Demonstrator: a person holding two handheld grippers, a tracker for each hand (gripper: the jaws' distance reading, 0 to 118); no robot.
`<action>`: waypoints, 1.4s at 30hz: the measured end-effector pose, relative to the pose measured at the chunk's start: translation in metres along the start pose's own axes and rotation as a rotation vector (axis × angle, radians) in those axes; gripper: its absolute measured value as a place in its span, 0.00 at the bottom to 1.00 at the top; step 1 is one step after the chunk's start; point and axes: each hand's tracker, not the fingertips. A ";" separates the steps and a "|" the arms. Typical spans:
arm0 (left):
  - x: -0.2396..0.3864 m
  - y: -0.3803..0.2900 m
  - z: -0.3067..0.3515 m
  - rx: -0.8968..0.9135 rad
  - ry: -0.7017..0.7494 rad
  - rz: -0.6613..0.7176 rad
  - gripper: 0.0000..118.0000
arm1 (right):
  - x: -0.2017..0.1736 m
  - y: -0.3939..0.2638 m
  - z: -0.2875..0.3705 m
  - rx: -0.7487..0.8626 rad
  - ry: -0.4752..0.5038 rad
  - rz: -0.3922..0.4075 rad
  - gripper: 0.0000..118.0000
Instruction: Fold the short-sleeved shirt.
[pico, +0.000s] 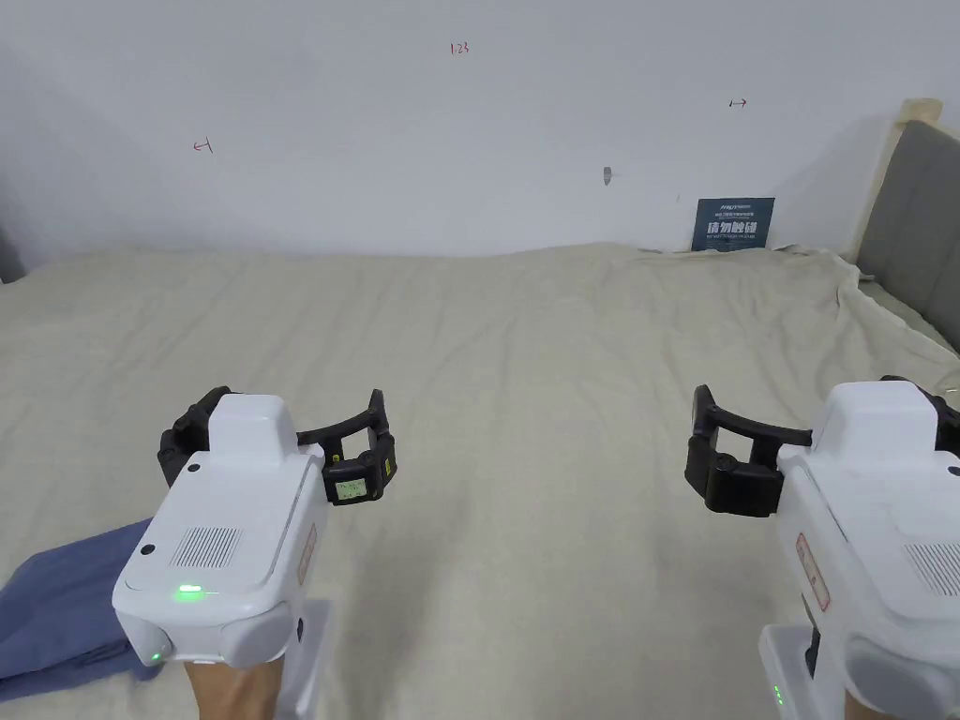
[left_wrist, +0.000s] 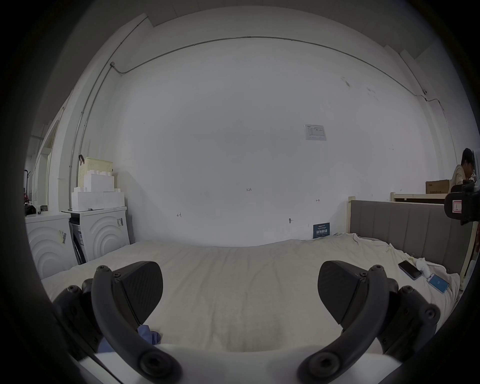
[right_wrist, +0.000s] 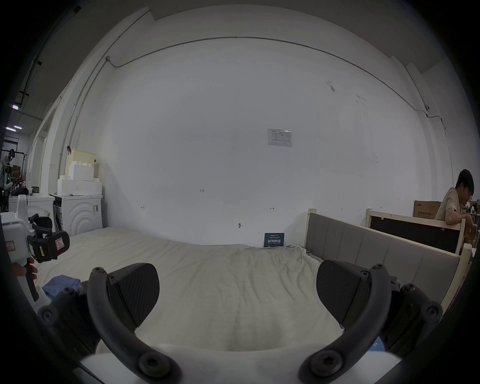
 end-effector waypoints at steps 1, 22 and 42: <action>0.000 0.000 0.000 0.000 0.000 0.000 1.00 | 0.000 0.000 0.000 0.000 0.000 -0.001 1.00; -0.002 0.001 0.000 0.002 -0.001 0.010 1.00 | -0.002 0.002 0.002 -0.001 -0.005 0.012 1.00; -0.004 0.005 0.003 0.006 -0.022 0.039 1.00 | 0.010 0.031 -0.025 -0.573 -0.174 -0.270 0.99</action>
